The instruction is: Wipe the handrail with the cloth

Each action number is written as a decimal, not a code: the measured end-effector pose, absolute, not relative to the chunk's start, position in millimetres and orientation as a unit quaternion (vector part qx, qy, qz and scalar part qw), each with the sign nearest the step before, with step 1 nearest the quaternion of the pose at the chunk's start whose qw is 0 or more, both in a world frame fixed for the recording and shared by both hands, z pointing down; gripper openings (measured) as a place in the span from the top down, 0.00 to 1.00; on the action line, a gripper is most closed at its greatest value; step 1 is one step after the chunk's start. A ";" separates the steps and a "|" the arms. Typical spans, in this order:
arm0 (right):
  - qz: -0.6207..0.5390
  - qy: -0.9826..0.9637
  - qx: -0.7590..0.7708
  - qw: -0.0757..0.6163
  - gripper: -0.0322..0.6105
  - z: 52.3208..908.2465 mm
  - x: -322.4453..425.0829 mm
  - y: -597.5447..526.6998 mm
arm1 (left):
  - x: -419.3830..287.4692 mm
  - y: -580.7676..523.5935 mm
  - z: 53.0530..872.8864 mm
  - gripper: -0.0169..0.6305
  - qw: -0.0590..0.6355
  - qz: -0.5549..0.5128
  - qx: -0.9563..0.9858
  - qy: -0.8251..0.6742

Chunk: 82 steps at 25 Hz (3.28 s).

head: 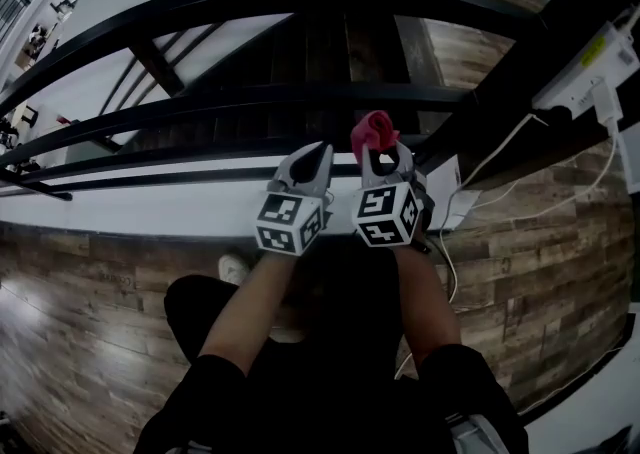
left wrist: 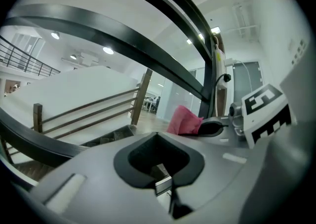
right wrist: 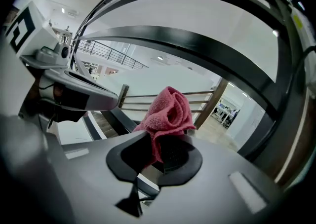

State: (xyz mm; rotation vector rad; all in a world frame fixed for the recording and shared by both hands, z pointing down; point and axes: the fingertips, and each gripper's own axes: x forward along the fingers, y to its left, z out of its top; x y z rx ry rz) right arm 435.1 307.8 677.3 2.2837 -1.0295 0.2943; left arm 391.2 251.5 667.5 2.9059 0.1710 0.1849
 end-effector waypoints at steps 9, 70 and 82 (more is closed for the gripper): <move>0.123 -0.342 0.881 0.303 0.89 677.7 455.8 348.8 | 411.4 289.1 672.0 0.98 0.117 0.069 0.986 0.093; -0.202 -0.711 0.642 0.204 0.89 598.3 57.5 -159.6 | -7.5 -269.9 687.5 0.98 -0.006 0.111 0.964 -0.242; -0.185 -0.764 0.588 0.190 0.89 628.1 -40.9 -360.8 | -84.4 -434.8 714.2 0.98 0.023 0.087 0.946 -0.311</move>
